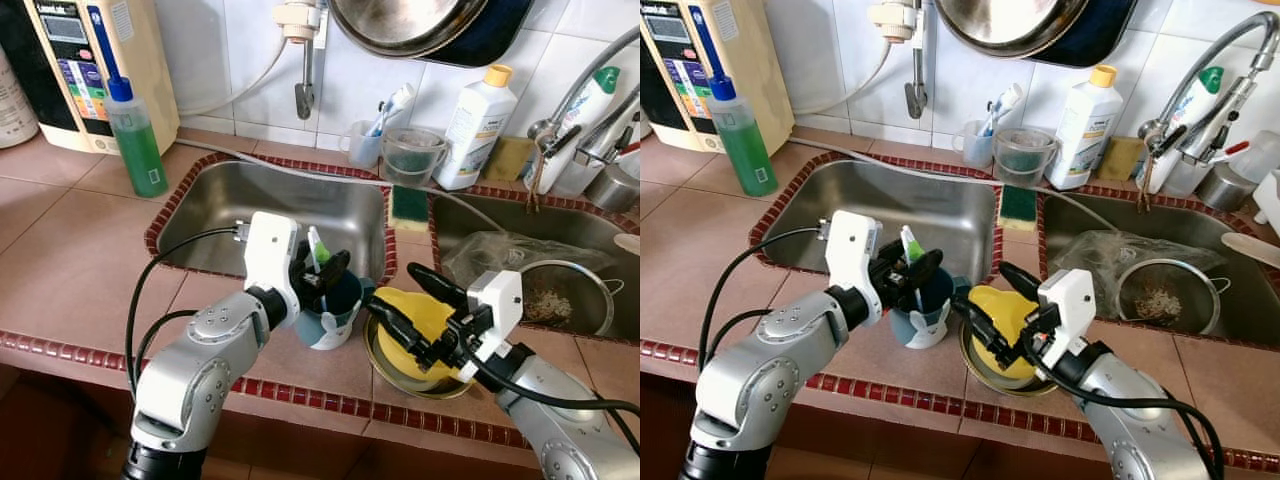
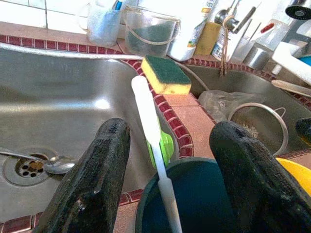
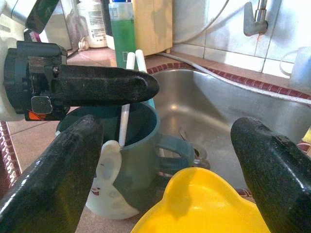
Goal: Kitchen organization
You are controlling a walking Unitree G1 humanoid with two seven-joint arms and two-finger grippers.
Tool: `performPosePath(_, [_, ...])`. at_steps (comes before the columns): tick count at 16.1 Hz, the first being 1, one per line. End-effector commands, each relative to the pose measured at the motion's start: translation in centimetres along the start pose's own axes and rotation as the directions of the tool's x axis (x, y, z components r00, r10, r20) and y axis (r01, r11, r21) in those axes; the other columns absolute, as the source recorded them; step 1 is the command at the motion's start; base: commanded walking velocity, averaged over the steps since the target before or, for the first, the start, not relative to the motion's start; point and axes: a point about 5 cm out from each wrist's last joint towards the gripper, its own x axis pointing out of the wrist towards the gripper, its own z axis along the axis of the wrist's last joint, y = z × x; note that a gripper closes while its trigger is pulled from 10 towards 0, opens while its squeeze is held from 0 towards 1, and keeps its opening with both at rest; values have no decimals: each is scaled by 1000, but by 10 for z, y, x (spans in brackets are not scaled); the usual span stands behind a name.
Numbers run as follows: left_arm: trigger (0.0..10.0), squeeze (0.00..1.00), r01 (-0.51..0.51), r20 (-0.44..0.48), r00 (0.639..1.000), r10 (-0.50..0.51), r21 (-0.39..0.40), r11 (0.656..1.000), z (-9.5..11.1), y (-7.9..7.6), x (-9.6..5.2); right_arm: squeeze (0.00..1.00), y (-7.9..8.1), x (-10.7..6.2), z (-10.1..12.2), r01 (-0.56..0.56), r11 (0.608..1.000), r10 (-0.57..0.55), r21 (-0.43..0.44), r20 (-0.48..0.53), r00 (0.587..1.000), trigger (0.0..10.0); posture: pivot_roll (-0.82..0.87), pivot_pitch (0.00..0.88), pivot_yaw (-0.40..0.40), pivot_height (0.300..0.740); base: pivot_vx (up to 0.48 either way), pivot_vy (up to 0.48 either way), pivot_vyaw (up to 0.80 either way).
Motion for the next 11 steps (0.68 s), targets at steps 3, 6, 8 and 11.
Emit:
performPosePath(3, [0,0,7,-1,1000,-8,-15,1000,-2,0,2,0,3,-1,4,-9,1000,9,-18,4,1000,10000,-70,0,-31,740,0,0,0])
performPosePath(6, [0,0,14,2,1000,-14,-25,1000,-2,-3,3,0,2,0,5,-5,1000,5,-22,8,1000,10000,-71,0,-32,740,0,0,0])
performPosePath(8, [0,0,25,8,1000,-25,-25,999,-1,-5,4,0,2,1,5,-6,1000,6,-25,10,1000,10000,-71,0,-33,740,0,0,0])
performPosePath(11, [0,0,36,14,999,-36,-25,999,1,-5,4,0,2,1,5,-1,1000,1,-28,10,1000,10000,-72,0,-30,740,0,0,0])
